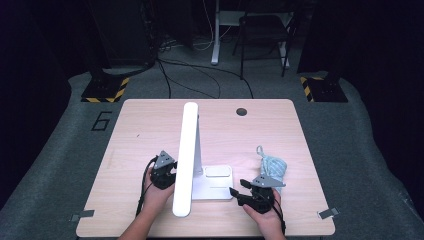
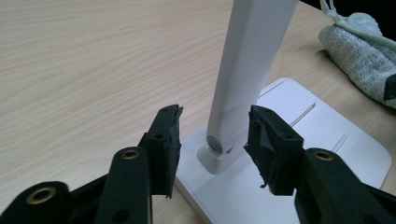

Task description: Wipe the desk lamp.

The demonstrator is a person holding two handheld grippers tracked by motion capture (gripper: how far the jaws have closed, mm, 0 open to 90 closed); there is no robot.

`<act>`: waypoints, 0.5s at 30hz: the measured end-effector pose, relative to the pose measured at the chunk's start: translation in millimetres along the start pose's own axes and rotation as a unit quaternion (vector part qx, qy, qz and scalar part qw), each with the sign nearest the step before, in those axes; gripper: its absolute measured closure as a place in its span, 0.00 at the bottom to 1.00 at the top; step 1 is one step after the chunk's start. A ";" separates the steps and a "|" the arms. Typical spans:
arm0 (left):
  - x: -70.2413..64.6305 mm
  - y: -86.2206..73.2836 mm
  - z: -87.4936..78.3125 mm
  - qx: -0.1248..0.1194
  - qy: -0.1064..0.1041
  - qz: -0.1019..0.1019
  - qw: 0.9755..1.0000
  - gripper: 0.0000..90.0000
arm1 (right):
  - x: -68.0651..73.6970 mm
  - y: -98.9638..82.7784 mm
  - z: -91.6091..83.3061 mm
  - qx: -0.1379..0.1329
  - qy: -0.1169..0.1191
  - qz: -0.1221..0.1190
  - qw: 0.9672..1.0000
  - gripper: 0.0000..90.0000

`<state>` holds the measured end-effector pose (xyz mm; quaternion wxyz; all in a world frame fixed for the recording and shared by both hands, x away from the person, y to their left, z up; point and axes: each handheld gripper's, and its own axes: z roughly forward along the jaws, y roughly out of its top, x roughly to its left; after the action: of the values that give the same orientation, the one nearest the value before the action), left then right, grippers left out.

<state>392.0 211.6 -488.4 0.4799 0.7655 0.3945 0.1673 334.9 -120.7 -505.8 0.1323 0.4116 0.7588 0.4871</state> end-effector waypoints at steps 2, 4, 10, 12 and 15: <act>0.7 2.4 -4.7 0.000 -0.010 -0.037 0.999 0.51 | -0.7 1.3 -1.6 -0.005 0.001 0.002 1.000 0.48; 1.3 5.8 -11.4 -0.001 -0.013 -0.058 0.998 0.46 | -0.7 3.8 -5.1 -0.010 0.005 0.006 1.000 0.47; -2.3 12.9 -35.2 0.015 -0.015 -0.019 1.000 0.43 | -3.2 9.6 -15.4 -0.024 0.005 0.006 1.000 0.45; -4.1 12.6 -41.2 0.013 -0.017 -0.015 1.000 0.43 | -5.3 10.6 -18.1 -0.022 0.001 0.008 1.000 0.45; -6.9 10.8 -49.2 0.018 -0.020 -0.005 1.000 0.42 | -7.9 12.7 -20.8 -0.026 0.004 0.009 1.000 0.43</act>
<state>361.2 233.6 -454.4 0.4744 0.7753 0.3917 0.1426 333.7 -137.4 -486.4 0.1357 0.4129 0.7428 0.5092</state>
